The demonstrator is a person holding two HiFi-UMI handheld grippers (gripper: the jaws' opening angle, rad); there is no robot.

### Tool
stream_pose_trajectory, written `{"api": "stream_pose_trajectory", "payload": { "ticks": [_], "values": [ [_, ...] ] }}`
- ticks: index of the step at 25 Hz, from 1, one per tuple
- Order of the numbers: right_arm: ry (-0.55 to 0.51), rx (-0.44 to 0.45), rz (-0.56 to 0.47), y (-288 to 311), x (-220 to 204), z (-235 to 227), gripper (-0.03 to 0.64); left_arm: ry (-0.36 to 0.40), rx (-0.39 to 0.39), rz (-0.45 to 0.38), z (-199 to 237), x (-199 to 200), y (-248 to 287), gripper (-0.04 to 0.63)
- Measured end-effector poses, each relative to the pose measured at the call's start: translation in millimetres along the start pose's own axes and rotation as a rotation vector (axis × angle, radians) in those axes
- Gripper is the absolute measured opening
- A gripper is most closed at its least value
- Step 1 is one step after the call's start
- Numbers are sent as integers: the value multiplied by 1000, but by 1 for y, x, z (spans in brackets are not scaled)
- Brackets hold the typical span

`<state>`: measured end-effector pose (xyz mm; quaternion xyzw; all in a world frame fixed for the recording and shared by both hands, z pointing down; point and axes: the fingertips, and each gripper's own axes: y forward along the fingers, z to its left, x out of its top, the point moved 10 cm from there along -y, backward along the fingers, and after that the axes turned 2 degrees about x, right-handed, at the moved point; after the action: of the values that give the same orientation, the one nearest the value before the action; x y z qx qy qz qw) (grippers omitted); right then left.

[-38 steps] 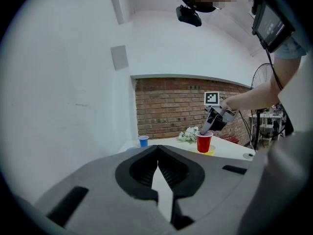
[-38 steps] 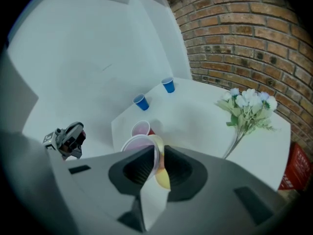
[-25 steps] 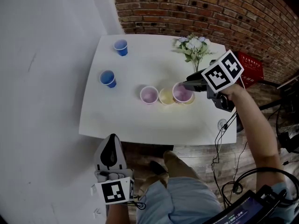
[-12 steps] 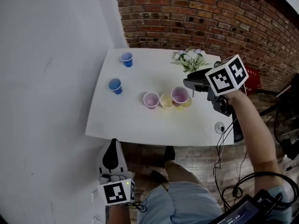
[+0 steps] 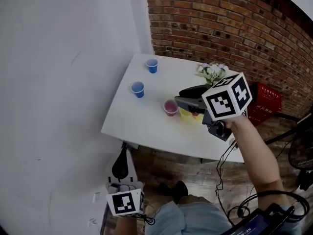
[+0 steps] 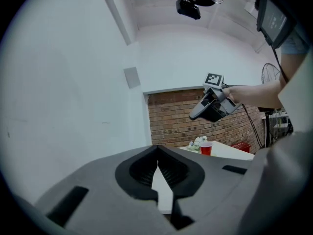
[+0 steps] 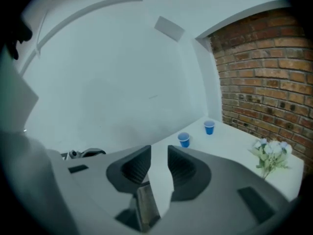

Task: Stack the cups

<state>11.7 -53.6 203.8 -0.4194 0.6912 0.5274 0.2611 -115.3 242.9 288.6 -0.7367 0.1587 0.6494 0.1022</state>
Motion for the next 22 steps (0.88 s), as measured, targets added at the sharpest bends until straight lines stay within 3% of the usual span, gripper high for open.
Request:
{"api": "stream_pose_trajectory", "payload": {
  "ticks": [4,9,16,22],
  "values": [
    [0,52,21,39,10,21,112,-17,30,10,11,0,-2,9],
    [40,35,27,113,37,40,115,-12,-26,18,54,4,18,9],
    [203,-293,-1,221,63,-30,110,-54,-211,21,122,-33,74,9],
    [320,-471,114,271,38,-98,115,-122,-291,90,149,-71,97,9]
  ]
}}
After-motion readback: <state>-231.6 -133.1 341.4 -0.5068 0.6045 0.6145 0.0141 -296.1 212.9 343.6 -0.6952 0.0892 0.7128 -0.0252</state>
